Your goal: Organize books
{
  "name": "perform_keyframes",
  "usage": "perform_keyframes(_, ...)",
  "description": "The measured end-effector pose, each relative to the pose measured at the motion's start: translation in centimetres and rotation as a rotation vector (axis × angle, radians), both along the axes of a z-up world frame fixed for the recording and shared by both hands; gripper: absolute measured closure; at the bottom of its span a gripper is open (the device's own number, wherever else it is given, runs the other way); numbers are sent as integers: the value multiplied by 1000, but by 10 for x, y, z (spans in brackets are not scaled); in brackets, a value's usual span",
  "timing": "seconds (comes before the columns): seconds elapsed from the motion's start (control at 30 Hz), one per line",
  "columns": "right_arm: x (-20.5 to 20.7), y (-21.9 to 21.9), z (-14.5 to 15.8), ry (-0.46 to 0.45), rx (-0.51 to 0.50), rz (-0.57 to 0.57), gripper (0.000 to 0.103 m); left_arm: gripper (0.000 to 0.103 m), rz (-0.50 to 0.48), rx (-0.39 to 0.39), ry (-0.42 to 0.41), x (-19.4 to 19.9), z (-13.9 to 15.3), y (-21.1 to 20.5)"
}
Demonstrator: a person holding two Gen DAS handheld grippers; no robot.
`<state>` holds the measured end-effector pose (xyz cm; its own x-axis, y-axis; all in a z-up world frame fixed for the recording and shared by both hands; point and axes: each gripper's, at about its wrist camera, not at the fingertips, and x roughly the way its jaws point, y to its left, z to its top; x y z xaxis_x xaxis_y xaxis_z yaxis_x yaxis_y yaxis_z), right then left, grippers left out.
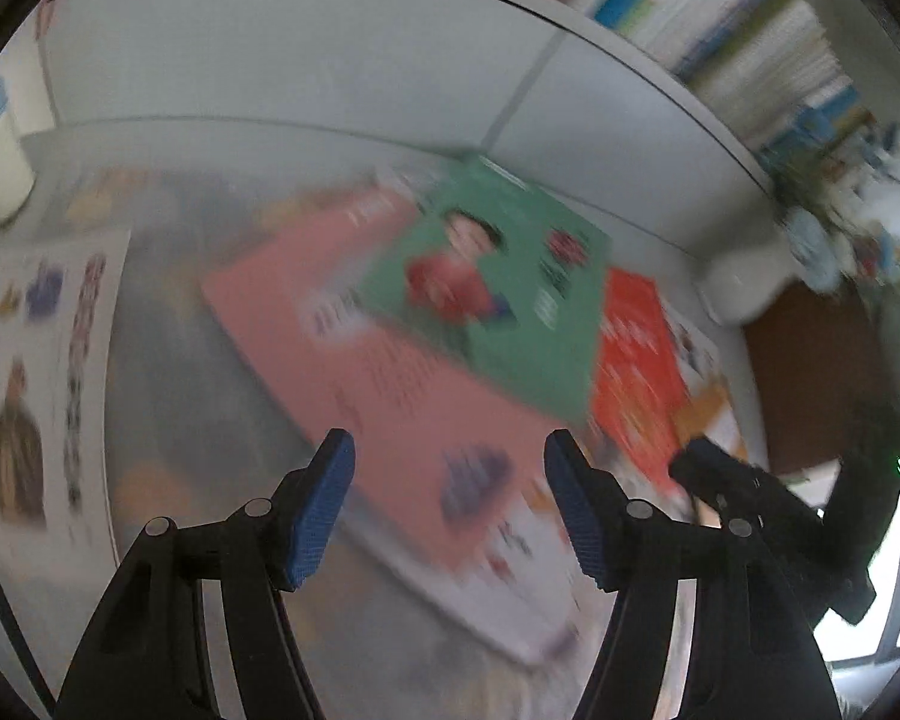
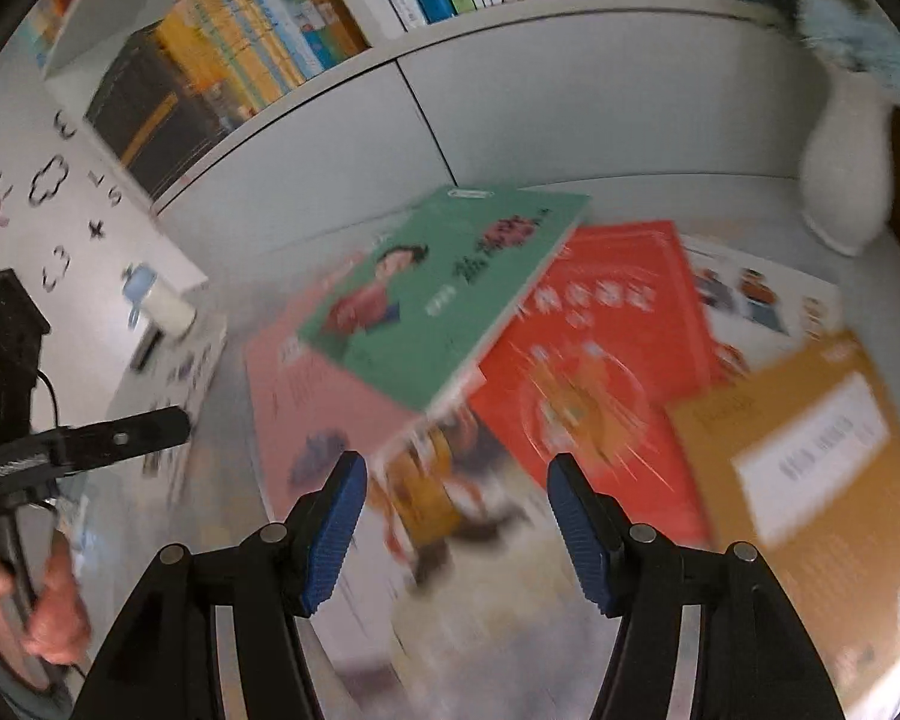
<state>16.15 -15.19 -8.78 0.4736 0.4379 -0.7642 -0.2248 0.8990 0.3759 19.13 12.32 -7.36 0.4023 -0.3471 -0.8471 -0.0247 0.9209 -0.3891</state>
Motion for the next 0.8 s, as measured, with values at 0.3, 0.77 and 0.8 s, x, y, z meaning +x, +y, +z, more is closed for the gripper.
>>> perform_keyframes(0.3,86,38,-32,0,-108,-60,46,55,62,17,12,99,-56,11)
perform_keyframes(0.77,79,-6,-38,49,-40,-34,54,72,-190,-91,58,7,-56,-40)
perform_keyframes(0.8,68,-11,-37,56,-46,-23,54,72,-199,-98,67,-10,-55,-43)
